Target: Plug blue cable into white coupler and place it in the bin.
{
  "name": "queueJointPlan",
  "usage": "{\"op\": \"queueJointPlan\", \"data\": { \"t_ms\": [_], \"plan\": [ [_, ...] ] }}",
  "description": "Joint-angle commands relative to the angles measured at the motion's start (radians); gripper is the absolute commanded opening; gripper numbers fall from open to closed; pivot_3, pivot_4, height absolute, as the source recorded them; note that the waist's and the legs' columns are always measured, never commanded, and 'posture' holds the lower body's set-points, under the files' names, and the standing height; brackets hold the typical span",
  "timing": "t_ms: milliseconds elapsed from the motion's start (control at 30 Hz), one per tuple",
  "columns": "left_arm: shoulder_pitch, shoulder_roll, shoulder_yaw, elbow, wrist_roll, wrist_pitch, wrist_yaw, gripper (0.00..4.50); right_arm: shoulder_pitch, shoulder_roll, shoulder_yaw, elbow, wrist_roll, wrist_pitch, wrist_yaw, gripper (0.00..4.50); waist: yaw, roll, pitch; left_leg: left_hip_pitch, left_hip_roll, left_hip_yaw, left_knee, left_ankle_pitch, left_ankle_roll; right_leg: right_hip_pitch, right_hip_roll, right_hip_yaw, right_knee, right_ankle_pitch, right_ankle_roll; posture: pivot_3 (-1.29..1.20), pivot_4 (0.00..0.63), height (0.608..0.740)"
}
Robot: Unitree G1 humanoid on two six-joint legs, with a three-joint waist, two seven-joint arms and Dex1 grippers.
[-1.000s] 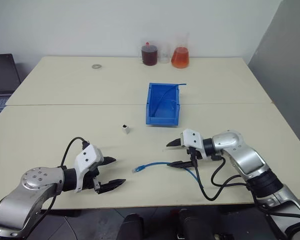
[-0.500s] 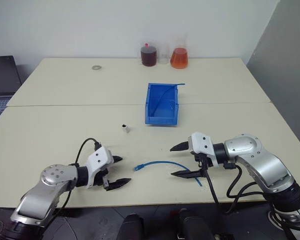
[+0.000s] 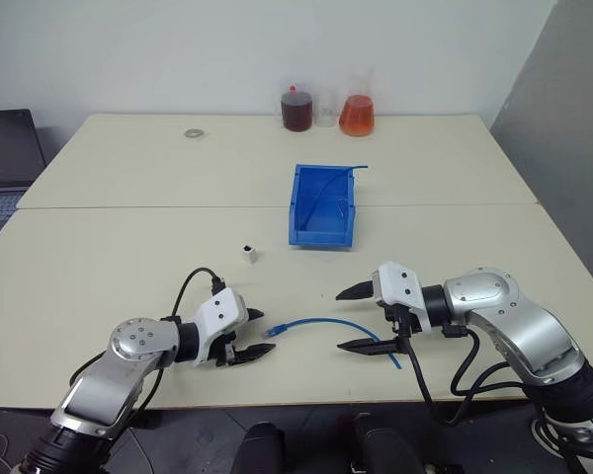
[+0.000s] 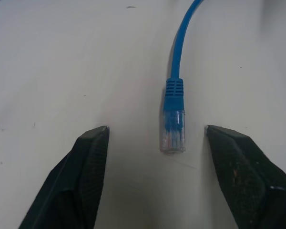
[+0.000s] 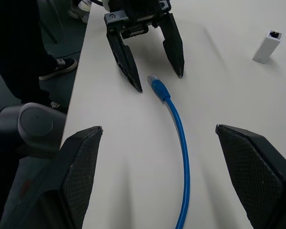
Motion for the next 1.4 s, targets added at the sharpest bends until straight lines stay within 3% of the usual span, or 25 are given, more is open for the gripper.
{"op": "queueJointPlan", "data": {
  "t_ms": [33,367,667,800,933,1100,1267,1400],
  "plan": [
    [0.026,-0.003,-0.086,0.003,0.043,0.059,0.006,2.33,-0.017,0.002,-0.018,-0.037,0.014,-0.006,-0.014,4.06,0.0,0.0,0.0,0.0,0.0,0.0,0.0,0.0,0.0,0.0,0.0,0.0,0.0,0.0,0.0,0.0,0.15,0.74],
    [0.051,-0.001,-0.046,0.006,0.026,0.112,0.061,0.22,-0.03,0.005,-0.037,-0.044,0.041,0.019,-0.036,4.06,-0.005,0.0,-0.001,0.001,0.0,0.0,0.0,0.0,0.0,0.0,0.0,0.0,0.0,0.0,0.0,0.0,0.15,0.74],
    [0.021,-0.022,-0.004,0.002,-0.049,0.087,0.029,0.22,-0.025,0.01,-0.077,-0.067,0.121,0.083,-0.055,4.06,-0.008,0.001,-0.001,0.001,0.0,0.0,0.0,0.0,0.0,0.0,0.0,0.0,0.0,0.0,0.0,0.0,0.15,0.74],
    [-0.091,-0.075,0.057,-0.009,-0.167,0.13,0.002,0.22,-0.005,-0.021,-0.183,-0.142,0.339,0.282,-0.046,4.06,0.0,0.0,-0.001,-0.001,0.0,-0.001,0.0,0.0,0.0,0.0,0.0,-0.001,0.0,0.0,0.0,0.0,0.15,0.74],
    [-0.175,-0.087,0.066,-0.005,-0.224,0.174,-0.026,0.22,0.04,-0.035,-0.224,-0.203,0.433,0.352,-0.081,4.06,0.001,-0.005,0.0,-0.003,0.0,-0.002,0.001,0.0,0.0,-0.001,0.001,-0.001,-0.001,0.0,0.0,0.0,0.15,0.74],
    [-0.238,-0.111,0.096,-0.059,-0.358,0.291,-0.025,0.22,0.114,-0.013,-0.207,-0.241,0.413,0.316,-0.152,4.06,-0.01,-0.005,0.0,-0.003,0.0,-0.001,0.0,0.0,0.0,-0.001,0.001,0.0,-0.001,0.0,0.0,0.0,0.15,0.74],
    [-0.311,-0.116,0.165,-0.108,-0.553,0.442,-0.015,0.22,0.181,0.077,-0.202,-0.207,0.369,0.239,-0.257,4.06,-0.014,-0.006,0.001,-0.003,0.001,-0.003,0.0,0.0,0.0,-0.001,0.003,-0.001,-0.001,0.0,0.0,0.0,0.15,0.74],
    [-0.345,-0.112,0.193,-0.107,-0.636,0.506,-0.006,0.22,0.171,0.096,-0.209,-0.159,0.412,0.284,-0.271,4.06,-0.015,-0.006,0.001,-0.002,0.001,-0.003,0.0,0.0,0.0,-0.001,0.003,0.0,0.0,0.0,0.0,0.0,0.15,0.74]
  ]
}}
